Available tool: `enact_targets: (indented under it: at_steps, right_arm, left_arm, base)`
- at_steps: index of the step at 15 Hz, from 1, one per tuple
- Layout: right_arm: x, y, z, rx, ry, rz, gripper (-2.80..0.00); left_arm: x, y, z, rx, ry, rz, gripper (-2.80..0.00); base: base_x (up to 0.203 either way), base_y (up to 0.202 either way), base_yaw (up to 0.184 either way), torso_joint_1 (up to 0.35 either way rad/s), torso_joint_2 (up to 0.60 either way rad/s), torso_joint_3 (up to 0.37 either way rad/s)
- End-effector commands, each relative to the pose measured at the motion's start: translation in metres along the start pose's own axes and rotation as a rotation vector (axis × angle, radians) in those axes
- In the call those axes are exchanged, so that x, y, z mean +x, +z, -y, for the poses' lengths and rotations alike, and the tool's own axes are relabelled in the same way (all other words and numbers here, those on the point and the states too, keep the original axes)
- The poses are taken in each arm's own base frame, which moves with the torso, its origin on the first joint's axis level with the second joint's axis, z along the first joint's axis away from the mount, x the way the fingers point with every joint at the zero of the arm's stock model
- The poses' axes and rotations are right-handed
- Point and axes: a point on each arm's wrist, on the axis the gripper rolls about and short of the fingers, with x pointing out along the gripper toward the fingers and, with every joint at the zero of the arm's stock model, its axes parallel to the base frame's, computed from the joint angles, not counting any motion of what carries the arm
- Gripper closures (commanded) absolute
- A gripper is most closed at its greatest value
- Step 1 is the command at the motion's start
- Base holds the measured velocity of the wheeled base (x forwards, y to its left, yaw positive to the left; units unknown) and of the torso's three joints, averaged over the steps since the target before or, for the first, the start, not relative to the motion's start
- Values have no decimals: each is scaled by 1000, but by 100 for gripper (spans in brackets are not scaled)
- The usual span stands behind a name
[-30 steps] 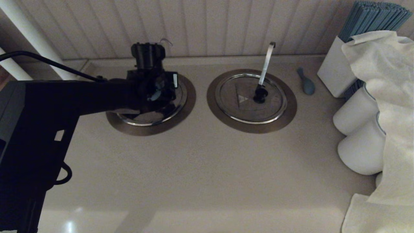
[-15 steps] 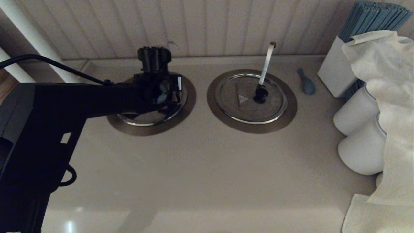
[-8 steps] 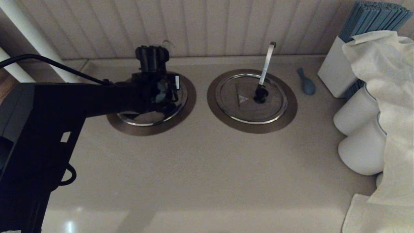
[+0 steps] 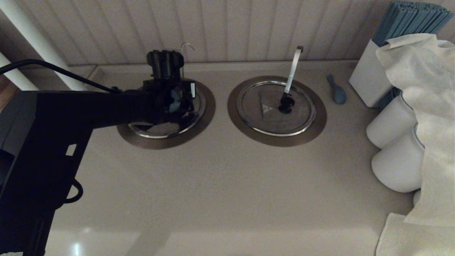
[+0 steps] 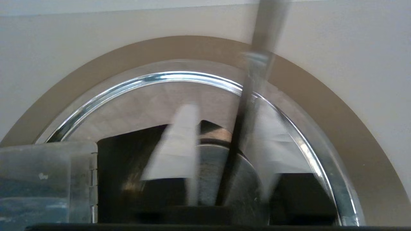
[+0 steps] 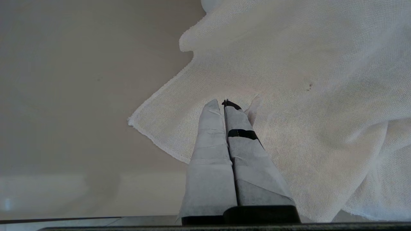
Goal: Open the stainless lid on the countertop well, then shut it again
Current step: Stir with a spoon
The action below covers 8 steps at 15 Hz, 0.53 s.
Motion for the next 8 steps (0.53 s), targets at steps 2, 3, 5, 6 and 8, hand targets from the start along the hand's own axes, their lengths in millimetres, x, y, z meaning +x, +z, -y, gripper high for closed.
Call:
enact_targets:
  at_steps: [2, 3, 5, 6, 8]
  right_arm:
    - [0, 0, 0, 0, 0, -2, 0]
    - [0, 0, 0, 0, 0, -3, 0]
    - [0, 0, 0, 0, 0, -1, 0]
    - [0, 0, 0, 0, 0, -2, 0]
    - [0, 0, 0, 0, 0, -3, 0]
  left_arm:
    - [-2, 4, -1, -9, -2, 10, -280]
    - [-3, 6, -1, -10, -2, 13, -280]
    - [-5, 10, -3, -15, 4, 22, -280]
    - [-7, 16, -8, -22, 11, 34, -280]
    - [-18, 37, -22, -45, 26, 76, -280]
  base:
    - [0, 0, 0, 0, 0, 0]
    - [0, 0, 0, 0, 0, 0]
    - [0, 0, 0, 0, 0, 0]
    - [0, 0, 0, 0, 0, 0]
    - [0, 0, 0, 0, 0, 0]
